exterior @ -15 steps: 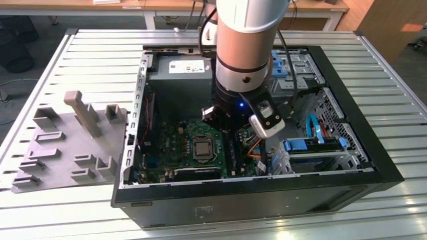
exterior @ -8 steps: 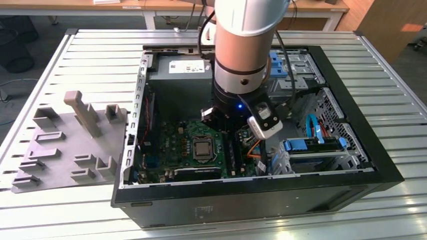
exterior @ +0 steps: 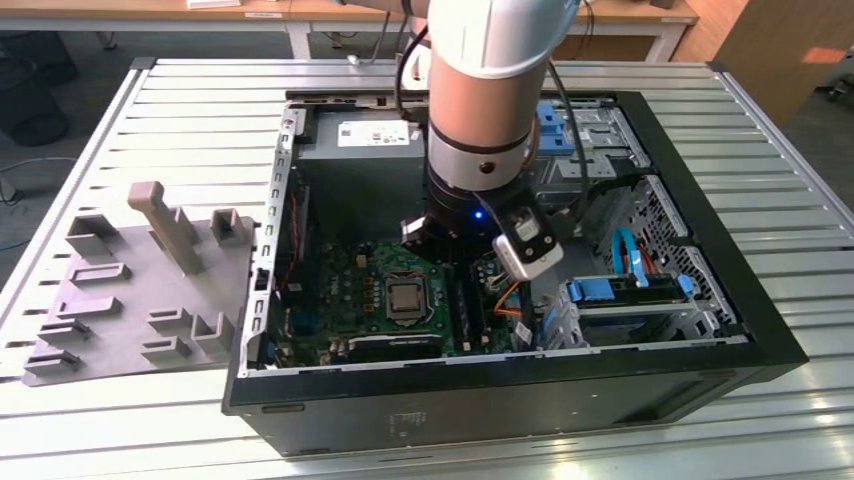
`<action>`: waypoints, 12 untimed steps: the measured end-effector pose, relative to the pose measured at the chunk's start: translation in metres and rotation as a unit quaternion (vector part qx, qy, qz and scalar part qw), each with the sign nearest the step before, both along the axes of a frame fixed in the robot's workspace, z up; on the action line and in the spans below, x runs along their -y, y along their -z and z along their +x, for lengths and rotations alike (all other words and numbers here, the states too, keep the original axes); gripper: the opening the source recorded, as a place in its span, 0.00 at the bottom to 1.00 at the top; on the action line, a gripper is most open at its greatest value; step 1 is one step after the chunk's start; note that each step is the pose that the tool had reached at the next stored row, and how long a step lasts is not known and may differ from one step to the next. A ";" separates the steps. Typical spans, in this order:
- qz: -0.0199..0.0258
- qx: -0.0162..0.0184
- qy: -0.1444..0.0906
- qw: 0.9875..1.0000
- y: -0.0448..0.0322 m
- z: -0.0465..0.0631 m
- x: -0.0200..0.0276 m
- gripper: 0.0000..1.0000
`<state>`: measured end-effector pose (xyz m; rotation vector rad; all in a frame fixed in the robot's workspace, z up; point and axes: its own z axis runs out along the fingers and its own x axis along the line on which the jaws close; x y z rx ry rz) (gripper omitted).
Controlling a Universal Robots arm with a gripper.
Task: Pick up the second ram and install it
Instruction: 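Insert the second ram into the second slot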
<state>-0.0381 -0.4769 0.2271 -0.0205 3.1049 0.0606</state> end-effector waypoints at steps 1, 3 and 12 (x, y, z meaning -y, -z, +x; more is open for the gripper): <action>0.000 0.000 0.000 1.000 0.0007 0.000 0.0000 0.11; 0.000 0.000 0.000 1.000 0.0012 0.000 0.0000 0.11; 0.000 0.000 0.000 1.000 0.0033 0.000 0.0000 0.11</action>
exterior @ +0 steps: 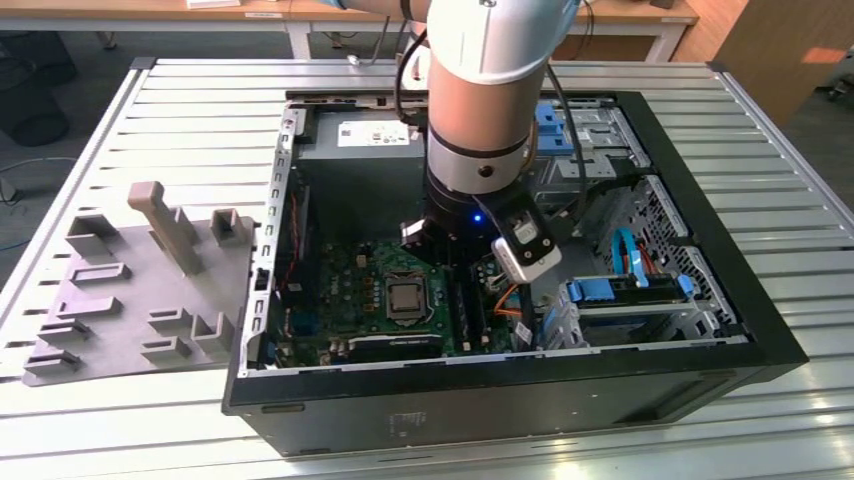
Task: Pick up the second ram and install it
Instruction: 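Insert the second ram into the second slot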
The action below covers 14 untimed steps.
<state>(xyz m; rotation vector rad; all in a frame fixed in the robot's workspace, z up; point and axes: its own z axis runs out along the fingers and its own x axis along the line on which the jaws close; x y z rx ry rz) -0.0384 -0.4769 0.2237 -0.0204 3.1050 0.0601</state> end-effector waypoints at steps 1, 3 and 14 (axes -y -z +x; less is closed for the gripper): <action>0.000 0.000 0.000 1.000 0.0000 0.000 0.0000 0.11; 0.000 0.000 0.000 1.000 0.0000 0.000 0.0000 0.11; 0.000 0.000 0.005 1.000 0.0002 0.000 0.0000 0.11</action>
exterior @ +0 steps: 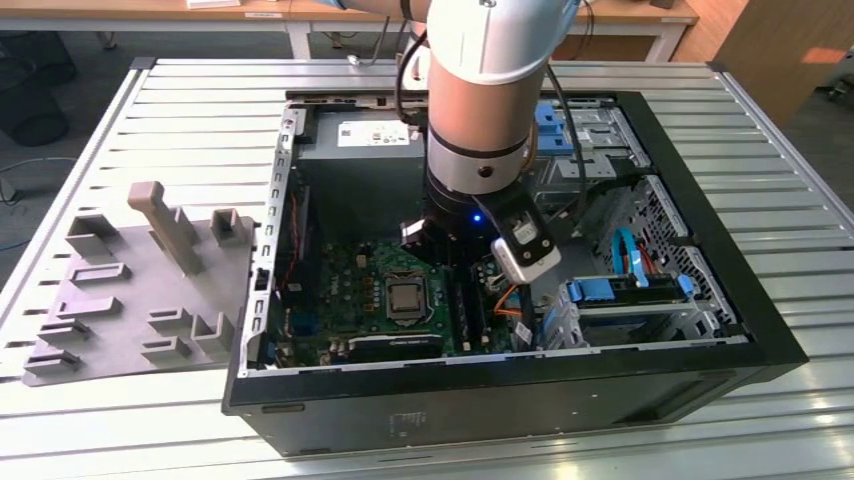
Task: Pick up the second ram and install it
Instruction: 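Insert the second ram into the second slot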
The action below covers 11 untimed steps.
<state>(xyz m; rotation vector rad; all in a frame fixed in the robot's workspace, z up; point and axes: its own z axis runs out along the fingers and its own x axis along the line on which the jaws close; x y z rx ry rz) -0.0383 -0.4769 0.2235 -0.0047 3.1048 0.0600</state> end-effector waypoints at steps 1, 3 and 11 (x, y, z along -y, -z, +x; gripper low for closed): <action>0.000 0.000 0.002 1.000 0.0000 0.000 0.0000 0.11; 0.000 0.000 0.007 1.000 0.0000 0.000 0.0000 0.11; 0.000 0.000 0.016 1.000 0.0000 0.000 0.0000 0.11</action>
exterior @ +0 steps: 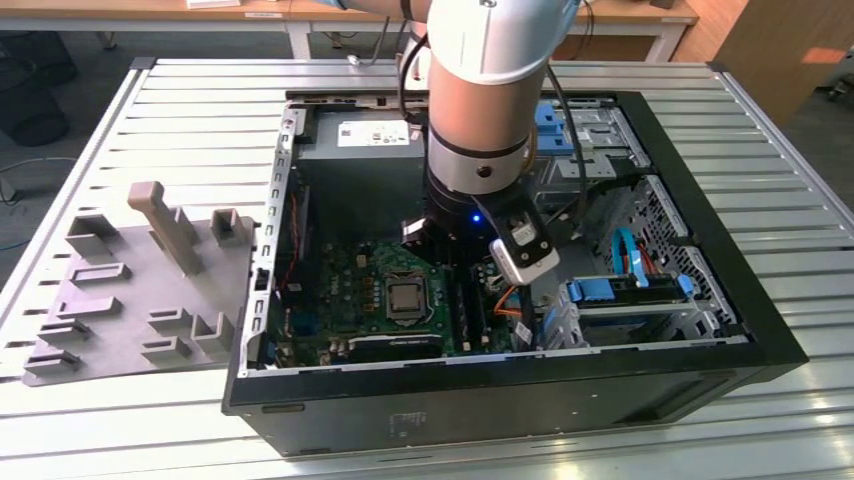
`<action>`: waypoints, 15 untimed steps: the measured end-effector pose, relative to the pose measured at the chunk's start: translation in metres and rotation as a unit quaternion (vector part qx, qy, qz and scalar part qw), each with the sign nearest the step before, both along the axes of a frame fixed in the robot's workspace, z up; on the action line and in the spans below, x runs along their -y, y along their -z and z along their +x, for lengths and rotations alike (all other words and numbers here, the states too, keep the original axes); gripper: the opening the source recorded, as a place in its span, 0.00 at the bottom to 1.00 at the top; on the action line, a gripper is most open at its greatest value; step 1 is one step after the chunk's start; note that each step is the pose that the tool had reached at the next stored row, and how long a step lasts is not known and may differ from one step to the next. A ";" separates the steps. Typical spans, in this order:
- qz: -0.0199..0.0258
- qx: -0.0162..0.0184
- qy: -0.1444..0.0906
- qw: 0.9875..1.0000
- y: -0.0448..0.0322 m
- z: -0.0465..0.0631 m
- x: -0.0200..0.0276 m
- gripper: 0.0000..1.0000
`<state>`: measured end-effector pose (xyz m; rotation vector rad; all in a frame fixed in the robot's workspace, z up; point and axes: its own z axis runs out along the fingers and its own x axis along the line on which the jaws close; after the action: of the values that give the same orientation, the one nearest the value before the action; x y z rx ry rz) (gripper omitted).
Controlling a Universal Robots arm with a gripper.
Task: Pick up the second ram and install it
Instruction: 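Insert the second ram into the second slot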
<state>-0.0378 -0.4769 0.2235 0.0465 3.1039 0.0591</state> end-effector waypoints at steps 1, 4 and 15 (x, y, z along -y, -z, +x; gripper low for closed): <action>0.000 0.000 0.000 1.000 0.0000 0.000 0.0000 0.11; 0.000 0.000 0.002 1.000 0.0000 0.001 0.0000 0.11; 0.000 0.000 0.002 1.000 0.0027 0.001 -0.0001 0.11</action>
<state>-0.0373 -0.4769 0.2208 0.0534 3.1036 0.0592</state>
